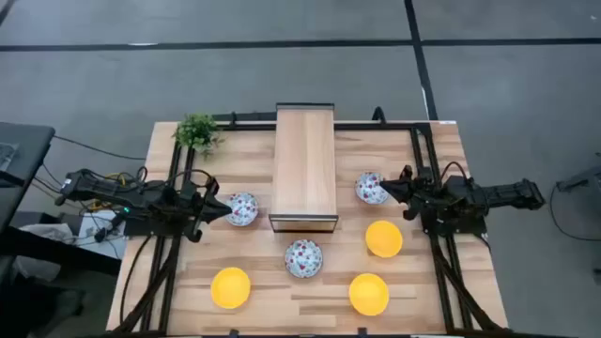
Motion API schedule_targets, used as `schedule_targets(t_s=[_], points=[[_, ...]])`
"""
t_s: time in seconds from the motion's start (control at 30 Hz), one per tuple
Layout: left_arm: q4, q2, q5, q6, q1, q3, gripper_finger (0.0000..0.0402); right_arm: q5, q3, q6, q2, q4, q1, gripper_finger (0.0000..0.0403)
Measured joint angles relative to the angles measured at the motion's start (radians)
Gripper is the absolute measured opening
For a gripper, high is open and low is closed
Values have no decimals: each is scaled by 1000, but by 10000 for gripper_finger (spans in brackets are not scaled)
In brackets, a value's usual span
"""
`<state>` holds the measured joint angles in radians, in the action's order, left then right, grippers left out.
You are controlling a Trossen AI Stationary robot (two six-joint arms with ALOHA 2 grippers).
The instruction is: Pick & Place Mini bowls
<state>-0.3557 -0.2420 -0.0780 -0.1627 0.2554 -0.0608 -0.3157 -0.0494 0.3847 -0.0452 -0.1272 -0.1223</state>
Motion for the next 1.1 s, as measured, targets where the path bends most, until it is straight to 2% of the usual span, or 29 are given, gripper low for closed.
schedule_targets(t_s=[0.47, 0.6, 0.8, 0.93, 1.1], points=[[0, 0, 0, 0, 0, 0, 17, 0, -1, 0, 0, -44, 0, 0], [1, 0, 0, 0, 0, 0, 17, 0, -58, -1, -12, -45, -3, 0], [1, 0, 0, 0, 0, 0, 17, -38, -283, -22, -141, 234, -3, 0], [1, 0, 0, 0, 0, 0, 17, -102, -467, 54, -294, 535, 0, 0], [0, 0, 0, 0, 0, 0, 17, -101, -635, 157, -492, 818, 16, 0]])
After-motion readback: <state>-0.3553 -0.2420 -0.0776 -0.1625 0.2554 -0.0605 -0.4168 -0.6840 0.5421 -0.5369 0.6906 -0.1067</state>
